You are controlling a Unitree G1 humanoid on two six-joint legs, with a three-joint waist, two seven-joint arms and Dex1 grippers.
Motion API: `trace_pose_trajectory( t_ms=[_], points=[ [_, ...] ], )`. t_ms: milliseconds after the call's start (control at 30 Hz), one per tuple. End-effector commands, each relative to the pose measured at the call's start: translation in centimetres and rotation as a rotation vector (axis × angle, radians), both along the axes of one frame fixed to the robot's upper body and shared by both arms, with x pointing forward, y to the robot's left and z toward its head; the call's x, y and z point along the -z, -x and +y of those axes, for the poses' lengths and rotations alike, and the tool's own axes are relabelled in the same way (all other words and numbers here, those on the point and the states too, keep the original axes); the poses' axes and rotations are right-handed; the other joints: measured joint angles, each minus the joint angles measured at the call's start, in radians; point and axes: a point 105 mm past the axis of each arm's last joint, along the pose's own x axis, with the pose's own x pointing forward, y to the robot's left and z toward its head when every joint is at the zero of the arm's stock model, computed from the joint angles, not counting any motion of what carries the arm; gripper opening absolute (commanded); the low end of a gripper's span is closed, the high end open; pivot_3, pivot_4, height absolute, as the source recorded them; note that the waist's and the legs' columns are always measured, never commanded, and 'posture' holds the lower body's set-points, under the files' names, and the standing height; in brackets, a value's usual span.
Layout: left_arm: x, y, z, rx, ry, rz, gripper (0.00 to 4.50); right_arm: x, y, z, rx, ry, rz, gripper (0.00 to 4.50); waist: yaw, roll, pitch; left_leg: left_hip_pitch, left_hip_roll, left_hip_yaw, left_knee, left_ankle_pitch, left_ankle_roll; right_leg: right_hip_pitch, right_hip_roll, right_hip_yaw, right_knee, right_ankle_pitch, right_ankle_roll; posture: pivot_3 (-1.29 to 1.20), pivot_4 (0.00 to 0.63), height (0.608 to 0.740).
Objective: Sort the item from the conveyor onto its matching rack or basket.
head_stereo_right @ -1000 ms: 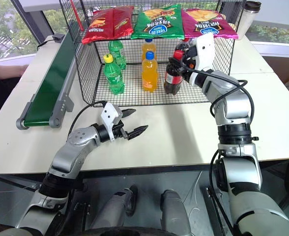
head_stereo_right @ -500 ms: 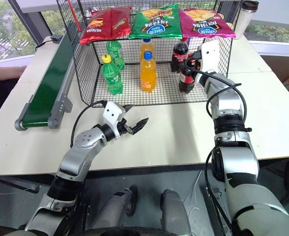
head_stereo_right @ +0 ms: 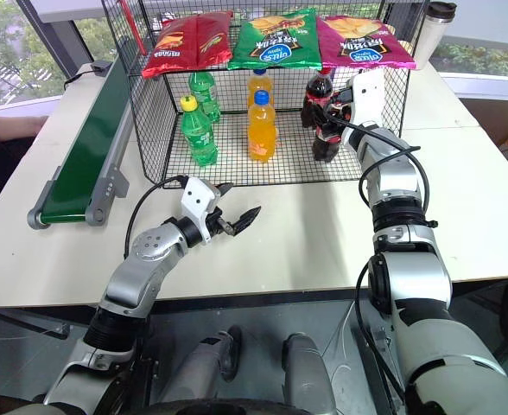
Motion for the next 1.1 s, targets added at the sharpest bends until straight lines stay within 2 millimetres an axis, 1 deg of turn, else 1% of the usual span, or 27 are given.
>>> trace_pose_trajectory(
  t_ms=[33,100,200,267,333,433,500,533,633,700,767,867,1100],
  points=[
    [-1.2,0.0,-0.2,0.010,0.003,-0.053,4.50,-3.2,0.7,-0.7,0.008,0.021,-0.090,4.49,0.001,0.000,0.000,0.000,0.000,0.000,0.000,0.000,0.000,0.000,0.000,0.000,0.000,0.000,0.000,0.00,0.150,0.738],
    [-1.1,0.0,0.0,0.007,0.002,-0.051,4.50,-3.6,1.5,-1.5,0.001,0.054,-0.086,4.49,0.004,0.000,0.000,0.000,0.000,0.000,0.000,0.000,0.000,0.000,0.000,0.000,0.000,0.000,0.000,0.00,0.150,0.738],
    [-1.0,0.0,0.3,-0.001,-0.001,-0.049,4.50,-3.4,2.7,-2.4,-0.001,0.106,-0.057,4.49,0.006,0.000,0.000,0.000,0.000,0.000,0.000,0.000,0.000,0.000,0.000,0.000,0.000,0.000,0.000,0.00,0.150,0.738],
    [-1.0,-0.1,0.7,-0.011,-0.003,-0.051,4.50,-2.9,3.7,-2.8,-0.019,0.139,-0.027,4.49,0.005,0.000,0.000,0.000,0.000,0.000,0.000,0.000,0.000,0.000,0.000,0.000,0.000,0.000,0.000,0.00,0.150,0.738],
    [-1.1,-0.2,1.1,-0.022,-0.003,-0.049,4.50,-1.9,4.9,-2.6,-0.070,0.163,0.024,4.49,0.005,0.000,0.000,0.000,0.000,0.000,0.000,0.000,0.000,0.000,-0.001,0.000,0.000,0.000,0.000,0.00,0.150,0.738],
    [-1.2,-0.3,1.7,-0.034,-0.002,-0.049,4.50,0.0,7.1,-1.1,-0.201,0.155,0.082,4.49,0.002,0.001,0.000,0.000,0.000,0.000,0.000,0.000,0.000,0.000,-0.001,0.000,0.000,0.000,0.000,0.00,0.150,0.738],
    [-1.0,-0.3,2.0,-0.039,0.003,-0.030,4.50,1.7,8.8,0.6,-0.310,0.154,0.123,4.49,0.001,0.001,-0.001,0.000,0.001,0.000,0.000,0.000,0.000,0.000,-0.001,0.000,0.000,0.000,0.000,0.00,0.150,0.738],
    [-1.1,-0.2,2.2,-0.039,0.019,-0.024,4.50,3.3,9.9,1.7,-0.367,0.136,0.168,4.49,0.002,0.001,-0.001,0.000,0.001,0.000,0.000,0.000,0.000,0.000,-0.001,0.000,0.000,0.000,0.000,0.00,0.150,0.738],
    [-1.2,0.0,2.5,-0.040,0.044,-0.006,4.50,7.1,12.0,3.4,-0.444,0.128,0.250,4.49,0.004,0.001,-0.001,0.000,0.001,-0.001,0.001,0.000,0.000,0.001,-0.002,0.000,0.000,0.000,0.000,0.00,0.150,0.738],
    [-1.0,0.2,2.6,-0.045,0.039,0.010,4.50,8.5,13.4,4.8,-0.495,0.091,0.256,4.49,0.005,0.000,-0.001,0.000,0.000,-0.001,0.001,0.000,0.000,0.002,-0.002,-0.001,-0.001,-0.001,-0.002,0.00,0.150,0.738],
    [-0.9,0.4,2.9,-0.053,0.039,0.017,4.50,8.9,14.0,5.8,-0.517,0.003,0.265,4.49,0.005,0.001,-0.001,0.000,0.000,-0.001,0.001,0.000,0.000,0.002,-0.002,0.000,-0.001,-0.002,-0.003,0.00,0.150,0.738],
    [-0.8,0.7,3.6,-0.076,0.060,0.038,4.50,9.5,14.3,6.9,-0.529,-0.083,0.292,4.49,0.003,0.001,-0.001,0.000,0.000,-0.001,0.002,-0.002,-0.002,0.002,-0.002,0.000,0.000,-0.002,-0.003,0.00,0.150,0.738],
    [-0.3,1.4,5.1,-0.121,0.060,0.060,4.50,9.6,14.4,8.5,-0.567,-0.139,0.299,4.49,0.005,0.001,-0.001,0.001,0.001,-0.001,0.002,-0.002,-0.003,0.002,-0.001,-0.001,0.000,-0.002,-0.003,0.00,0.150,0.738]
  ],
)
